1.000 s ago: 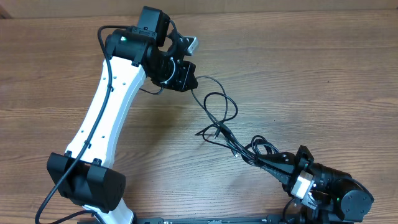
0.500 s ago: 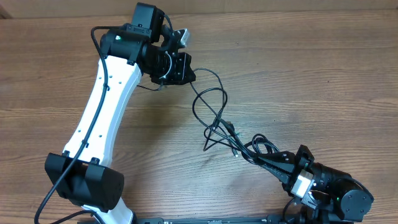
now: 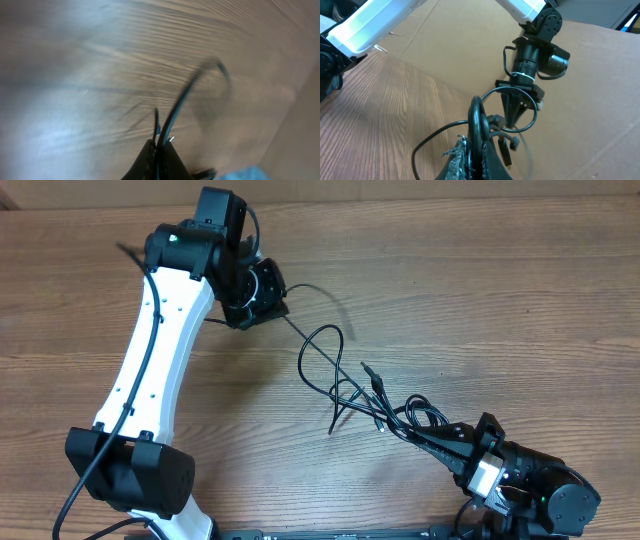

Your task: Untangle cables

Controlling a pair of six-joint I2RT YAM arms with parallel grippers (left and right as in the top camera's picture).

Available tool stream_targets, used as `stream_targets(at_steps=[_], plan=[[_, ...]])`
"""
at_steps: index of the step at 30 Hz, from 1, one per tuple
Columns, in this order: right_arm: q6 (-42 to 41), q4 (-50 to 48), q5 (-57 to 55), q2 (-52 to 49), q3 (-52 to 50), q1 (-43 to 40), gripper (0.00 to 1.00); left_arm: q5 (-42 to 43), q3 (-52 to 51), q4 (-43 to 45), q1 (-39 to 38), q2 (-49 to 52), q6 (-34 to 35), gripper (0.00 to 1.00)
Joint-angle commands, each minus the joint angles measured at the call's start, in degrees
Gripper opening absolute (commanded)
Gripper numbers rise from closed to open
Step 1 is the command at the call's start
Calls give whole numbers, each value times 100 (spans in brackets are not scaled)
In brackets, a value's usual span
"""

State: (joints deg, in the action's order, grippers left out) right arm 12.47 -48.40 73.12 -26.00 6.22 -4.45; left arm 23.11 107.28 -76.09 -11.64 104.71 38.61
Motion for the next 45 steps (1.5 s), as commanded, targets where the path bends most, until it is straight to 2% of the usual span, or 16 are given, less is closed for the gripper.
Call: stream_targets(at_steps=[1,6,8,10,14,19,27,33,35,45], plan=[[-42,-70,302,72,63,26,4,-1392,44,55,350,28,1231,6],[-42,-70,302,72,63,26,4,-1585,44,-94,348,28,1565,21],[-42,-70,302,72,63,26,4,-1591,46,-107,348,28,1563,31],[-42,-70,302,72,66,26,4,-1589,44,-122,348,28,1552,46],[-42,-70,302,72,66,26,4,-1587,46,-260,337,28,1108,100],[-42,-72,302,72,66,26,4,-1547,44,-369,337,28,262,100],[-90,-72,302,72,66,26,4,-951,46,-678,304,28,-1346,100],[-1027,-74,127,72,66,26,4,-953,44,-992,105,28,-2479,100],[-1467,-81,-146,72,68,26,4,-960,46,-1003,24,28,-2649,100],[-3279,-24,-1543,-164,422,24,4,-1040,44,-715,-81,28,-2662,100]])
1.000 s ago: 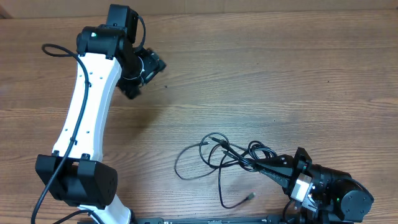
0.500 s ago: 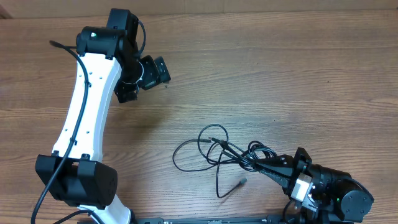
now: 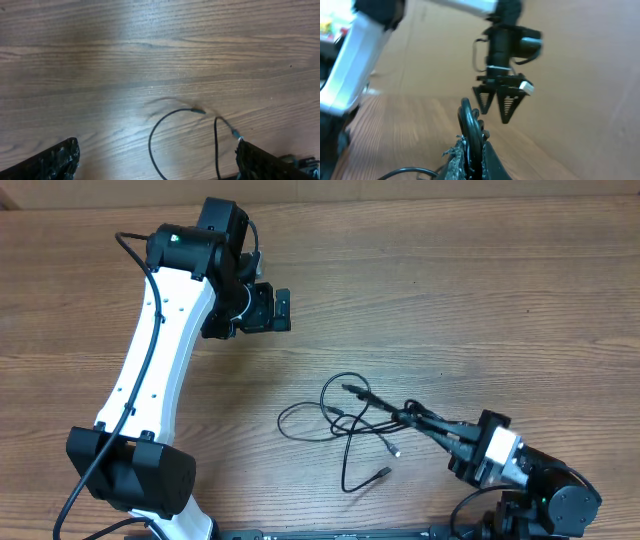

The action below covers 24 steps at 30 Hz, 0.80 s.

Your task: Untangle cables

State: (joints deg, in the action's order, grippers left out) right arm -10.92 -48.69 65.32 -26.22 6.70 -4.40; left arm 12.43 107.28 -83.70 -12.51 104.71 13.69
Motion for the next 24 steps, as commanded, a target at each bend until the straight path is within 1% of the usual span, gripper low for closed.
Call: stream_targets(at_steps=[1,4,5,6,9,11,17,19,24], plan=[[-1154,57,-914,-243,439,20,4,28,44,63,7,28,-168,100],[-2015,459,-1633,-616,570,20,4,31,46,127,7,28,-168,100],[-2352,713,-1937,-776,570,20,4,33,44,151,4,28,-168,100],[-2494,1034,-2140,-964,570,20,4,33,46,162,4,28,-166,100],[-2509,1904,-2409,-1440,570,20,4,31,44,162,4,28,-168,100],[-2511,2413,-2389,-1912,570,22,4,31,44,160,7,28,-168,100],[-2503,2487,-2177,-2876,570,22,4,28,44,136,7,28,-170,100],[-2389,2516,-2175,-3121,570,22,4,28,46,138,7,28,-170,99],[-2131,2601,-2157,-3467,570,22,4,28,44,146,7,28,-168,100]])
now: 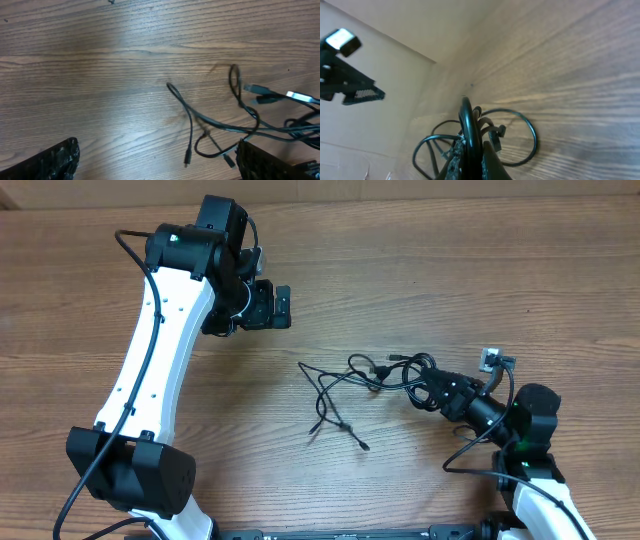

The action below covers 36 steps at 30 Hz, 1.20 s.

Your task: Untangle cables

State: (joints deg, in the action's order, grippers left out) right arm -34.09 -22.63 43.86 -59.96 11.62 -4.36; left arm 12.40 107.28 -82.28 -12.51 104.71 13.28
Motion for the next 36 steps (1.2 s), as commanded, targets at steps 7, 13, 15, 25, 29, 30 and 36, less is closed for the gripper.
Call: stream_targets(at_steps=[7,13,15,25,29,30,36], plan=[[437,308,-11,-125,79,17,4,31,46,4,7,28,-129,100],[409,345,452,-125,79,17,4,31,46,4,7,28,-129,100],[409,348,894,-125,79,17,4,31,44,4,7,28,-129,100],[258,522,1794,-125,79,17,4,31,46,4,7,28,-129,99],[262,890,1773,-125,79,17,4,31,44,4,7,28,-129,100],[262,929,1773,-125,79,17,4,31,46,4,7,28,-129,100],[260,953,1775,-125,79,17,4,31,44,4,7,28,-129,100]])
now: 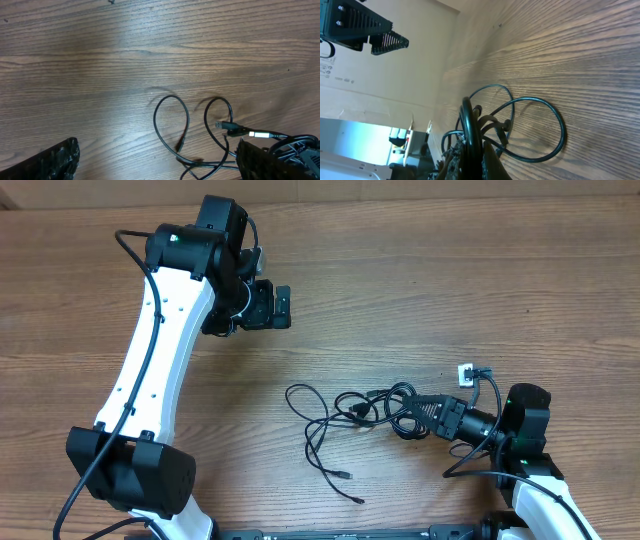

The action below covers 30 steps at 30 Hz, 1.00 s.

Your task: Untangle cables

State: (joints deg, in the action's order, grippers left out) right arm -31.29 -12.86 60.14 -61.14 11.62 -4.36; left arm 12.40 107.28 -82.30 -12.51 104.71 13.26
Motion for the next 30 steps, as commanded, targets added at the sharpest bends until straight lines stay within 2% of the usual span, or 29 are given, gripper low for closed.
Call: stream_targets(at_steps=[1,30], plan=[[-20,-24,146,-7,79,17,4,31,46,7,7,28,-127,100],[-17,313,127,-7,79,17,4,31,46,7,7,28,-127,99]])
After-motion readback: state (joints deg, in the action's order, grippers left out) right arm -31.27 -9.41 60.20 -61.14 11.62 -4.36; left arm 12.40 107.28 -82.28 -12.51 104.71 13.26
